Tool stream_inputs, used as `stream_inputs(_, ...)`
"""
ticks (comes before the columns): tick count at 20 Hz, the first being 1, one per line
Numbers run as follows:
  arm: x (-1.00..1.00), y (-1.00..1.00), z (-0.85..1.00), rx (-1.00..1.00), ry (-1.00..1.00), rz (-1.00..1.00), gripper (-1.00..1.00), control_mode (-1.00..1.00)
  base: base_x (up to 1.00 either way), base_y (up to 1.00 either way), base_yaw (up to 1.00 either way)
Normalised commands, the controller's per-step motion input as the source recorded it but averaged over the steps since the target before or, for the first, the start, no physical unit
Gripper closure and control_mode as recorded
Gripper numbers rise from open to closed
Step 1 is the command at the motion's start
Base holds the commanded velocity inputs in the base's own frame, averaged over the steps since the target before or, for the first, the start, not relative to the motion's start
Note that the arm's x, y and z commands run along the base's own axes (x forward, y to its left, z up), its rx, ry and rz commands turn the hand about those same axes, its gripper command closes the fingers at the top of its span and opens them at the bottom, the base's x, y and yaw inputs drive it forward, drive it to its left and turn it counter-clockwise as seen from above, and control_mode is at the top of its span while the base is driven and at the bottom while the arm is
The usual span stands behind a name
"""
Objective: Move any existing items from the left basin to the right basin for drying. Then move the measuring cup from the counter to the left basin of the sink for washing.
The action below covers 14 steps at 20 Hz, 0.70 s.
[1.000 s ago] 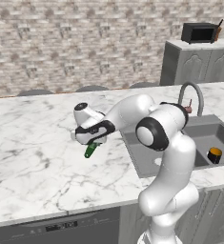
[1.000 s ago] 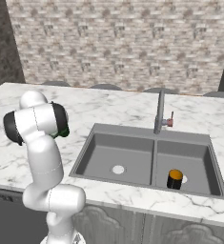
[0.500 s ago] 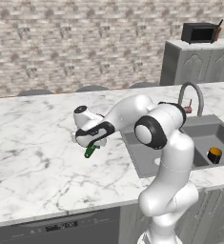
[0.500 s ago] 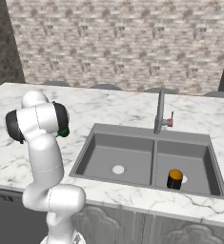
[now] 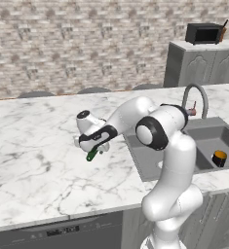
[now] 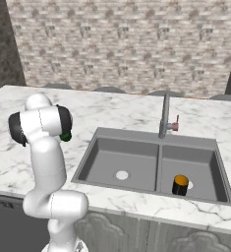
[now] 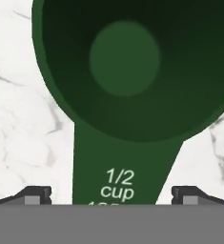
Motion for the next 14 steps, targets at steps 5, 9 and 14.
stream_inputs(5,0.12,0.00,-0.05,0.00,0.00,0.00,-1.00,-1.00,0.00,0.00,0.00)
stream_inputs(9,0.10,0.00,-0.06,0.00,0.00,0.00,-1.00,-1.00,0.00,0.00,0.00)
stream_inputs(14,0.05,0.00,-0.12,0.00,0.00,0.00,1.00,-1.00,0.00,0.00,0.00)
